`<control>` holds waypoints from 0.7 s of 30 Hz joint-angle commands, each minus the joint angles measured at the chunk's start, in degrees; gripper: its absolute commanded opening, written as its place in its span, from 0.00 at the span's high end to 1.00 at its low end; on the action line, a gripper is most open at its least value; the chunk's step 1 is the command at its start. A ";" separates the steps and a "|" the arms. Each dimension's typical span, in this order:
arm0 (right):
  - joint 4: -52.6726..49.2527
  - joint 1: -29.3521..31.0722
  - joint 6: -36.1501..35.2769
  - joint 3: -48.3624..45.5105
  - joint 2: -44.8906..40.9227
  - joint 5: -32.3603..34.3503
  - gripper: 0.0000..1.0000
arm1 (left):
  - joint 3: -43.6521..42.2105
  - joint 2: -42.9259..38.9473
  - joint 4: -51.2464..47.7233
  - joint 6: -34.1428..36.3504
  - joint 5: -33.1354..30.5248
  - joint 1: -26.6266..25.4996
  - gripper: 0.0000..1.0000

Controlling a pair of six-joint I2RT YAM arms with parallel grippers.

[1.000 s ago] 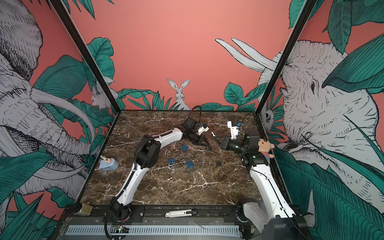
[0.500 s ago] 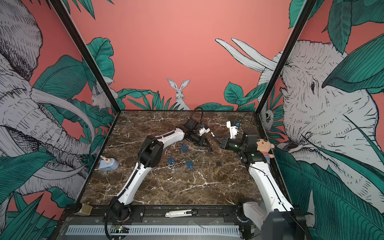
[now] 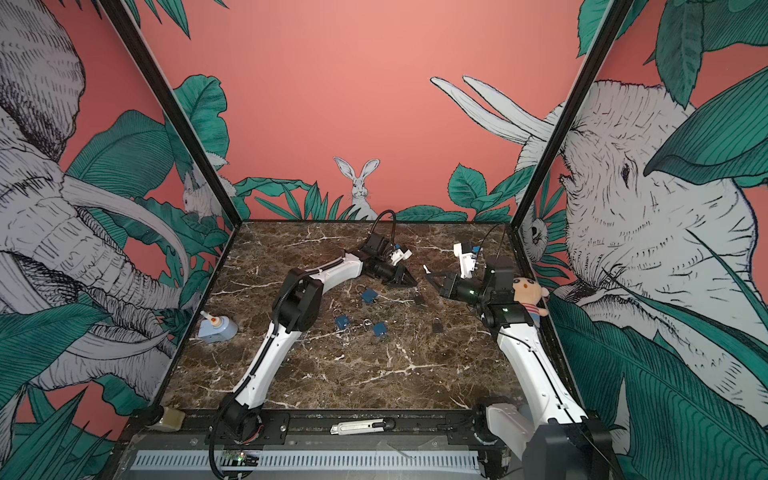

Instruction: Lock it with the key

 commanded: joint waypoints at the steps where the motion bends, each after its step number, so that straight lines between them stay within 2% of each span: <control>1: -1.83 -0.16 -1.55 -1.66 -1.79 3.48 1.00 | -2.99 -5.72 4.09 -2.32 -0.85 1.99 0.71; 5: -5.87 -0.12 -3.71 -2.62 -2.99 9.14 1.00 | -8.06 -10.76 6.22 -1.78 -2.57 3.03 0.72; 10: -7.77 0.55 -4.60 -3.98 -2.13 14.68 1.00 | -18.99 -21.48 14.25 -4.27 -3.69 3.77 0.72; 17: -6.38 7.55 -6.89 -3.41 5.55 24.19 1.00 | -41.95 -43.14 27.78 -5.74 -10.63 3.96 0.70; 21: -3.45 9.37 -7.90 -2.87 11.74 28.48 1.00 | -51.40 -54.09 25.94 -3.42 -14.93 3.95 0.69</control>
